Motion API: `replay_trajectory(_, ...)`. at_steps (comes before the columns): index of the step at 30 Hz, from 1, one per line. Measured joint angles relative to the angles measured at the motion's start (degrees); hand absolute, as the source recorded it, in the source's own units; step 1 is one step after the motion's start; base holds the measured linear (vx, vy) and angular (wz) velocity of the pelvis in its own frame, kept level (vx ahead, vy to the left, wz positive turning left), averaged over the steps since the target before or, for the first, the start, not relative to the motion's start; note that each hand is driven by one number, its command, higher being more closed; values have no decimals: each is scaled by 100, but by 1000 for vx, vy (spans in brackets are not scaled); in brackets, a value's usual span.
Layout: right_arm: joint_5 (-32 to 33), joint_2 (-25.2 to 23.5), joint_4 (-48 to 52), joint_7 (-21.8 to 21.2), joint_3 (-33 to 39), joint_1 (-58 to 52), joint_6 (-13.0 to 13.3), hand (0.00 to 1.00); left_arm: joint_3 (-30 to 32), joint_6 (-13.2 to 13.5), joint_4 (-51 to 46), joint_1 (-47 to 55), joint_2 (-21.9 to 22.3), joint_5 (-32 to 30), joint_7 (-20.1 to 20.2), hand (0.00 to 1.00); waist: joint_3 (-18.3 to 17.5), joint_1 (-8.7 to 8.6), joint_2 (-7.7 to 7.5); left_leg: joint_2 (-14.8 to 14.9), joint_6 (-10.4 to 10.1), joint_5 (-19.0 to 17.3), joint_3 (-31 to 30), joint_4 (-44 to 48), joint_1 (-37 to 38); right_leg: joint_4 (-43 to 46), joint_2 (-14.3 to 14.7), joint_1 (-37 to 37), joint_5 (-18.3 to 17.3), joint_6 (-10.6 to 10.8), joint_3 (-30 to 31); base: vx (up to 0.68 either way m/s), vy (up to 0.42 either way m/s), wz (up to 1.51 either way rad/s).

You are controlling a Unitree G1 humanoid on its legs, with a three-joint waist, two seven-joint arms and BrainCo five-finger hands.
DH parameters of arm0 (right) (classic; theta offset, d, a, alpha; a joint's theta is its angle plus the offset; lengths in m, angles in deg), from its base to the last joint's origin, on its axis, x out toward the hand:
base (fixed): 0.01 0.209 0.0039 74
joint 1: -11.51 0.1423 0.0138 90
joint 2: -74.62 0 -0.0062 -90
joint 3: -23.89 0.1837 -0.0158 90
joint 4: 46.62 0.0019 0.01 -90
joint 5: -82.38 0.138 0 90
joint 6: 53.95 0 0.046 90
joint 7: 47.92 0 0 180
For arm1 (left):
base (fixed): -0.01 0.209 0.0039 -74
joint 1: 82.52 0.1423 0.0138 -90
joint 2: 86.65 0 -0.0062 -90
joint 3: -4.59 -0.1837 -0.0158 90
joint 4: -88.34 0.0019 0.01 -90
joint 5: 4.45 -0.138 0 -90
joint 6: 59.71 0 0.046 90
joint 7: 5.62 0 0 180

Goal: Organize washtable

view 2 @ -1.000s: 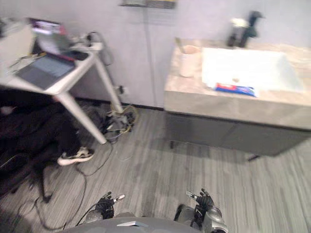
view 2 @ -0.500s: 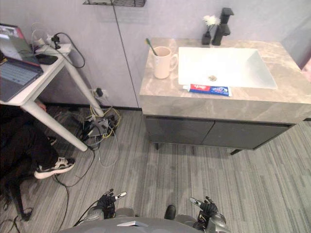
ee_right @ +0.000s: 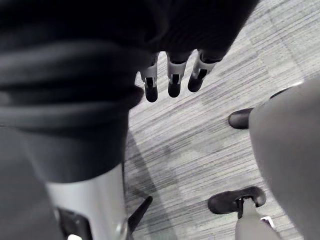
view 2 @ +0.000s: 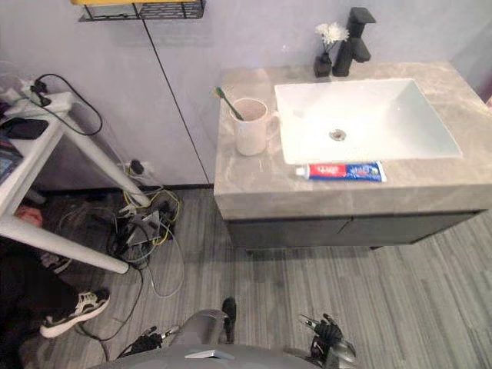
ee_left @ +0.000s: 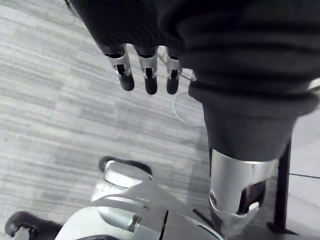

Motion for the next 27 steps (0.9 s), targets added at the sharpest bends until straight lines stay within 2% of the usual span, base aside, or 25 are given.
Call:
replay_trajectory(1, -6, -5, 1, -14, -2, 19, 5, 0, -9, 0, -3, -2, 7, -1, 1, 0, -7, -7, 17, -17, 28, -18, 50, -95, 141, 403, -33, -137, 7, 35, 69, 300, 61, -47)
replay_trajectory(3, -8, -60, -2, -66, 1, 37, 6, 0, -193, 4, -75, -30, -27, 7, -6, 0, 17, -63, 41, -64, 179, -117, 129, -242, 585, 2061, -196, -700, 144, 416, 137, 201, 37, -15)
replay_trajectory(4, -8, -36, 21, -74, 17, 46, 29, 0, -351, 6, -134, -56, -67, 13, -9, 0, 20, -113, 47, -79, 239, -175, 80, -260, 775, 2760, -284, -942, 113, 382, 45, 106, 3, 12)
replay_trajectory(7, -8, -14, 23, -58, 16, 44, 30, 0, -458, 37, -238, -102, -68, 14, -9, 0, 46, -192, 86, -67, 248, -181, -90, -440, 1150, 3050, -584, -1111, -3, 188, -595, -21, -35, 28)
replay_trajectory(8, -7, -14, 31, -55, 24, 46, 31, 0, -452, 53, -237, -169, -64, 15, -11, 0, 42, -234, 76, -17, 221, -197, -175, -482, 1251, 2802, -668, -1128, -39, 131, -749, -102, 9, 34)
replay_trajectory(10, -7, -21, 32, -54, 44, 43, 28, 0, -450, 65, -228, -184, -67, 16, -10, 0, 41, -238, 74, 89, 104, -266, -297, -472, 1315, 2037, -676, -1110, -24, 148, -773, -49, -43, 33)
replay_trajectory(11, -9, -48, 13, -55, 78, 35, 23, 0, -450, 71, -228, -175, -94, 17, -10, 0, 27, -237, 27, 123, -1, -321, -383, -436, 1296, 1328, -664, -1099, 154, 209, -697, -12, -156, 29)
replay_trajectory(12, -9, -103, -2, -55, 114, 14, 18, 0, -444, 92, -207, -157, -186, 12, -7, 0, 4, -234, -168, 56, -181, -427, -499, -415, 1286, 805, -662, -1063, 607, 288, -521, 1, -176, 30)
replay_trajectory(13, -9, -114, -34, -55, 130, -9, 16, 0, -442, 83, -170, -160, -228, 13, -9, 0, -5, -238, -176, 69, -217, -447, -540, -394, 1271, 702, -626, -939, 509, 320, -457, -12, -165, 23)
replay_trajectory(14, -10, -76, -105, -54, 150, -23, 16, 0, -444, 83, -152, -137, -183, 11, -8, 0, -65, -231, -91, 167, -287, -438, -638, -380, 1182, 360, -525, -825, 481, 318, -471, 26, -158, 20)
replay_trajectory(16, -36, -27, -175, -57, 150, -29, -15, 0, -435, 96, -69, -153, -157, -6, -3, 0, -81, -240, -23, 271, -426, -355, -779, -467, 1092, -372, -353, -513, 478, 299, -711, -15, -165, 21)
replay_trajectory(18, -36, -15, -169, -57, 163, -106, -14, 0, -424, 81, 27, -156, -153, -11, 10, 0, -81, -301, -20, 350, -516, -300, -956, -525, 1113, -536, -242, -350, 521, 243, -879, -27, -95, 35)
replay_trajectory(21, -42, 9, -171, -60, 170, -154, -11, 0, -400, 73, 22, -98, -151, -23, 65, 0, -189, -286, -30, 435, -627, -223, -1074, -653, 1124, -782, -131, -248, 590, 177, -1028, -29, -34, 27)
replay_trajectory(24, -42, -8, -175, -71, 145, -167, -12, 0, -382, 65, 23, -44, -155, -20, 88, 0, -236, -278, 7, 475, -650, -98, -1115, -845, 1118, -1200, -32, -109, 838, 158, -1104, -6, 1, 7)
replay_trajectory(27, -40, -19, -189, -87, 149, -225, -13, 0, -375, 29, 26, -24, -174, 4, 87, 0, -265, -286, -63, 473, -662, 28, -1125, -1038, 1115, -1569, 34, -4, 1050, 147, -1156, 16, 2, 2)
